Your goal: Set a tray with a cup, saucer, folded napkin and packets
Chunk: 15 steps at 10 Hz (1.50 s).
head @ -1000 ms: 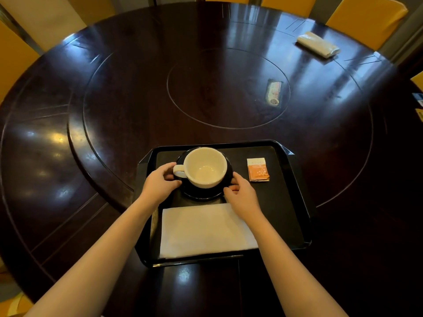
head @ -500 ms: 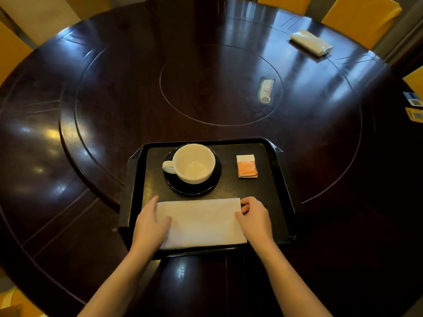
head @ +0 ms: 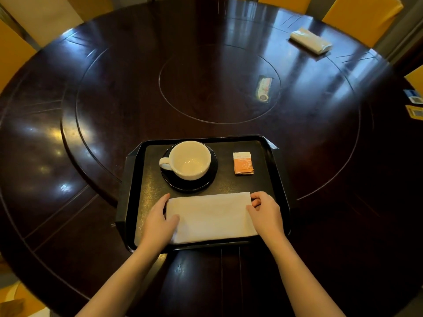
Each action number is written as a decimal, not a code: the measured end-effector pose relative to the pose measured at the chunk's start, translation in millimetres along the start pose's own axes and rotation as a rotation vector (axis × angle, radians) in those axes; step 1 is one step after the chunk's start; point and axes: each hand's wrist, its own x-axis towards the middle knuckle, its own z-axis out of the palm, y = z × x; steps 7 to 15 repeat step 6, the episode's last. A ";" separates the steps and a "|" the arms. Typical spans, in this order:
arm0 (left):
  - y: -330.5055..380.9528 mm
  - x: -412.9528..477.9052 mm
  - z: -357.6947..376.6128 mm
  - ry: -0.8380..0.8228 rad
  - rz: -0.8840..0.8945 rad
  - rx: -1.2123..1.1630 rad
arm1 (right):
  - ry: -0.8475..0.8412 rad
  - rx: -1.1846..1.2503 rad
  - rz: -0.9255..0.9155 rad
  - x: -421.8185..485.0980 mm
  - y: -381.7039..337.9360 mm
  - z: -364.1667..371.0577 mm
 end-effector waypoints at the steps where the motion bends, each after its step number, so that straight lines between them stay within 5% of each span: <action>1: 1.4 3.7 -5.9 0.020 0.003 0.017 | -0.003 -0.008 -0.020 0.7 1.2 -3.3; 2: 10.3 16.1 -24.7 0.036 0.036 0.119 | -0.026 -0.060 -0.075 6.2 -4.4 -11.8; 4: 57.6 59.0 -66.6 -0.391 -0.031 0.726 | -0.420 -0.527 -0.088 36.8 -66.7 -51.1; 5: 92.2 76.5 -100.1 -0.503 -0.020 0.843 | -0.614 -0.621 -0.074 54.9 -113.4 -79.6; 6: 139.7 89.3 -139.0 -0.519 0.021 0.826 | -0.581 -0.525 -0.110 74.0 -156.9 -119.2; 15: 139.7 89.3 -139.0 -0.519 0.021 0.826 | -0.581 -0.525 -0.110 74.0 -156.9 -119.2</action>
